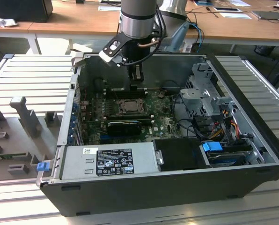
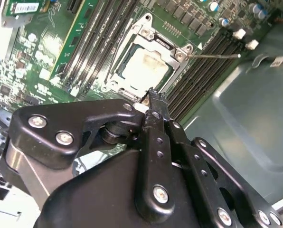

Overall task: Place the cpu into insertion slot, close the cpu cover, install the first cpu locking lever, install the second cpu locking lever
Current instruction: 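Install the first cpu locking lever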

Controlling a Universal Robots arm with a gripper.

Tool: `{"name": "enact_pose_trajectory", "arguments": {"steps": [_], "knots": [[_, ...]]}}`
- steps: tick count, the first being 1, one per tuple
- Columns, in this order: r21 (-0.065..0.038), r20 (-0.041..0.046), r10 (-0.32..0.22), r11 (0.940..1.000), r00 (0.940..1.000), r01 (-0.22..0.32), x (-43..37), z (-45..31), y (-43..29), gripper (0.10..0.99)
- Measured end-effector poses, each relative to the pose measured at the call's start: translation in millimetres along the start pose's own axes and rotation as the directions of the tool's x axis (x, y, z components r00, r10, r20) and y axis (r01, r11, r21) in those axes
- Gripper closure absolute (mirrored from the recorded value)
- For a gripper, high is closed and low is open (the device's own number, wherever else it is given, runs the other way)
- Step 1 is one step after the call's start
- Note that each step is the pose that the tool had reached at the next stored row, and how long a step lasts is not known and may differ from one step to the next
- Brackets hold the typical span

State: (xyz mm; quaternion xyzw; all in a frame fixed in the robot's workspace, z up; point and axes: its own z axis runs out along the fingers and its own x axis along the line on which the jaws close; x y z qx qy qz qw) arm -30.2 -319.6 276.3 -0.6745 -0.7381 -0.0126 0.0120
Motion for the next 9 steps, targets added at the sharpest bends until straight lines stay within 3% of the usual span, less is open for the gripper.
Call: {"name": "enact_pose_trajectory", "arguments": {"steps": [4,9], "knots": [[0.002,-0.0001,-0.051,0.9987,0.9987,0.051,0.0,0.1,0.0,0.980],[0.005,0.0015,-0.130,0.9915,0.9915,0.130,0.0,0.2,0.0,0.980]]}}
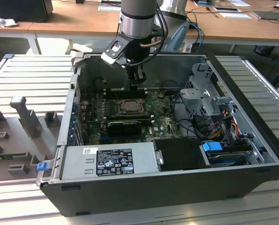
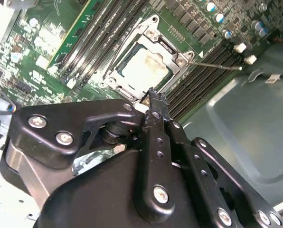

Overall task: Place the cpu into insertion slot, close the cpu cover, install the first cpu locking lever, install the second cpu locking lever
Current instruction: 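Install the first cpu locking lever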

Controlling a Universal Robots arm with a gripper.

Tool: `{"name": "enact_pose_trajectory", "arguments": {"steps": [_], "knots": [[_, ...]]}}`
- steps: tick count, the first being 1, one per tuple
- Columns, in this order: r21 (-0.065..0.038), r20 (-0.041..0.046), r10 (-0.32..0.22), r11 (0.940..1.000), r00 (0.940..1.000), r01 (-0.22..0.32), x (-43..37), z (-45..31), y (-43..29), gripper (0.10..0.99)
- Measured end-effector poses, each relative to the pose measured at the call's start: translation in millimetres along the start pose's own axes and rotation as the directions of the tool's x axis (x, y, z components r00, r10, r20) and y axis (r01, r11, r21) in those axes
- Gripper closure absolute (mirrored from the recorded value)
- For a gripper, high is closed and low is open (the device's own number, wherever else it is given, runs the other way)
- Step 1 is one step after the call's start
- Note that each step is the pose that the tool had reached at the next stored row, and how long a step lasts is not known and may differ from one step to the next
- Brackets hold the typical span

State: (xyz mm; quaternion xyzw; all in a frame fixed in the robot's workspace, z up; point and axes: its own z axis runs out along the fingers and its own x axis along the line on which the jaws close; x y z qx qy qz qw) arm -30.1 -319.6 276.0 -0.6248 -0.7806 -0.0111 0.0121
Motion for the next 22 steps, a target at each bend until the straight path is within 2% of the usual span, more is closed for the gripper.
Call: {"name": "enact_pose_trajectory", "arguments": {"steps": [3,5,11,14,18,22], "knots": [[0.003,0.0055,-0.040,0.9992,0.9992,0.040,0.0,-0.1,0.0,0.980],[0.005,0.0074,-0.105,0.9944,0.9944,0.105,0.0,-0.1,-0.1,0.980],[0.007,0.0080,-0.141,0.9900,0.9900,0.141,0.0,0.0,-0.1,0.980],[0.008,0.0077,-0.171,0.9852,0.9852,0.171,-0.1,0.3,-0.1,0.980],[0.009,0.0071,-0.224,0.9745,0.9745,0.224,-0.1,0.5,-0.1,0.980],[0.009,0.0075,-0.247,0.9690,0.9690,0.247,-0.1,0.5,0.0,0.980]]}}
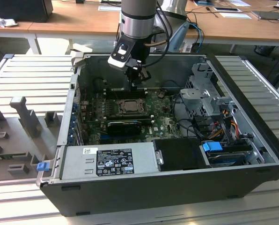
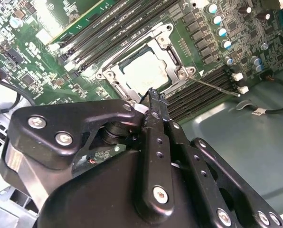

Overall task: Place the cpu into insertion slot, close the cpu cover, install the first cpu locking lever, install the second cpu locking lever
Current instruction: 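Install the first cpu locking lever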

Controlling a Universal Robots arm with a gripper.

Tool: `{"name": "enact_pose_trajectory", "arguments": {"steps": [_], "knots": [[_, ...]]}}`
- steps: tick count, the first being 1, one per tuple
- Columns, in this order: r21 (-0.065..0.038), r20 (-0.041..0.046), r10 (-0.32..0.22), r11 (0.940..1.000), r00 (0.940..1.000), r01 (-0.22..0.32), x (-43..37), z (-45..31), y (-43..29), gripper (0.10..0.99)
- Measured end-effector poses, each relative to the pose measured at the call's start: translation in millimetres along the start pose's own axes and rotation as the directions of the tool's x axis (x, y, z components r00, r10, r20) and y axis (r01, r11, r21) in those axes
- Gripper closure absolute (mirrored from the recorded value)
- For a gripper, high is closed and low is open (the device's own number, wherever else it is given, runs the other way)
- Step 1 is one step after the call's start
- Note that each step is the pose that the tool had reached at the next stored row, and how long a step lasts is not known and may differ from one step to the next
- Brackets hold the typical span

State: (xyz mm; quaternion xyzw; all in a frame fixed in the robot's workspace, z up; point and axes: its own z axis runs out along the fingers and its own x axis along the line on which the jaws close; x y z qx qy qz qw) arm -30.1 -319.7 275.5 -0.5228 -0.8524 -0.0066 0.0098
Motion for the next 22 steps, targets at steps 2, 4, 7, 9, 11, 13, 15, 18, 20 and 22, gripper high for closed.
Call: {"name": "enact_pose_trajectory", "arguments": {"steps": [2,4,7,9,11,13,15,18,20,22], "knots": [[-0.002,0.0007,-0.016,0.9999,0.9999,0.016,0.0,0.1,0.0,0.980],[-0.001,0.0010,-0.029,0.9996,0.9996,0.029,0.0,0.1,0.0,0.980],[0.000,0.0009,-0.064,0.9980,0.9980,0.064,0.0,0.1,0.0,0.980],[0.000,0.0008,-0.088,0.9961,0.9961,0.088,0.0,0.1,0.0,0.980],[0.001,0.0007,-0.111,0.9938,0.9938,0.111,0.0,0.1,0.0,0.980],[0.001,0.0006,-0.137,0.9905,0.9905,0.137,0.0,0.2,0.0,0.980],[0.002,0.0004,-0.184,0.9829,0.9829,0.184,0.0,0.2,0.0,0.980],[0.004,0.0000,-0.247,0.9690,0.9690,0.247,0.0,0.8,0.0,0.980],[0.005,-0.0004,-0.293,0.9561,0.9561,0.293,0.0,1.4,0.0,0.980],[0.006,-0.0008,-0.345,0.9387,0.9387,0.345,0.0,2.2,0.0,0.980]]}}
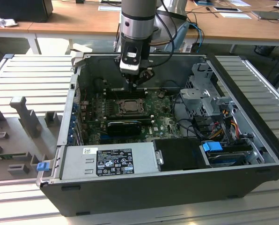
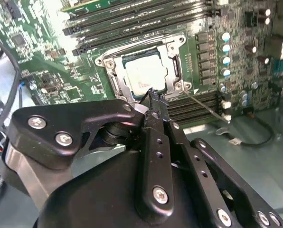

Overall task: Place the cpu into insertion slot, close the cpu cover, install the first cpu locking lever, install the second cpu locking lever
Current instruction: 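Install the first cpu locking lever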

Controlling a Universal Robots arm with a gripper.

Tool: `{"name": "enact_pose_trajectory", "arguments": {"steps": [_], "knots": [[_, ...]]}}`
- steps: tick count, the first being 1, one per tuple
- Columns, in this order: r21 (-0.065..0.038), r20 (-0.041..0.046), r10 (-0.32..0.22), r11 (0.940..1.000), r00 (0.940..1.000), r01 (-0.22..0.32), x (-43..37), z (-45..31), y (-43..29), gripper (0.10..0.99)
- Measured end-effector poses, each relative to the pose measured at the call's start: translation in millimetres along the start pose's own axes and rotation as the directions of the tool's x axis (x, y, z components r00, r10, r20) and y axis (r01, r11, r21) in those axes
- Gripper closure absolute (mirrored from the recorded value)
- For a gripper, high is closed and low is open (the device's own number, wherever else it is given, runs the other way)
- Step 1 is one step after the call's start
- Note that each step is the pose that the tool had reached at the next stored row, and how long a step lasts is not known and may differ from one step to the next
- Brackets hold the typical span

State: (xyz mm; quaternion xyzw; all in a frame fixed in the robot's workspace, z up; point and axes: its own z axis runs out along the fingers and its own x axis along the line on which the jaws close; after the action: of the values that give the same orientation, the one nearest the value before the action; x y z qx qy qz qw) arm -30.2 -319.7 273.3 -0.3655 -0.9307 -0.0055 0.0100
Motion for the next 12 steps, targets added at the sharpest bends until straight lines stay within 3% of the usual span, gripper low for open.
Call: {"name": "enact_pose_trajectory", "arguments": {"steps": [3,8,12], "knots": [[0.002,-0.0003,-0.063,0.9980,0.9980,0.063,0.0,0.5,-0.1,0.980],[0.003,-0.0008,-0.155,0.9879,0.9879,0.155,-0.3,0.7,0.2,0.980],[0.004,-0.0010,-0.187,0.9824,0.9824,0.187,-1.1,0.7,1.0,0.980]]}}
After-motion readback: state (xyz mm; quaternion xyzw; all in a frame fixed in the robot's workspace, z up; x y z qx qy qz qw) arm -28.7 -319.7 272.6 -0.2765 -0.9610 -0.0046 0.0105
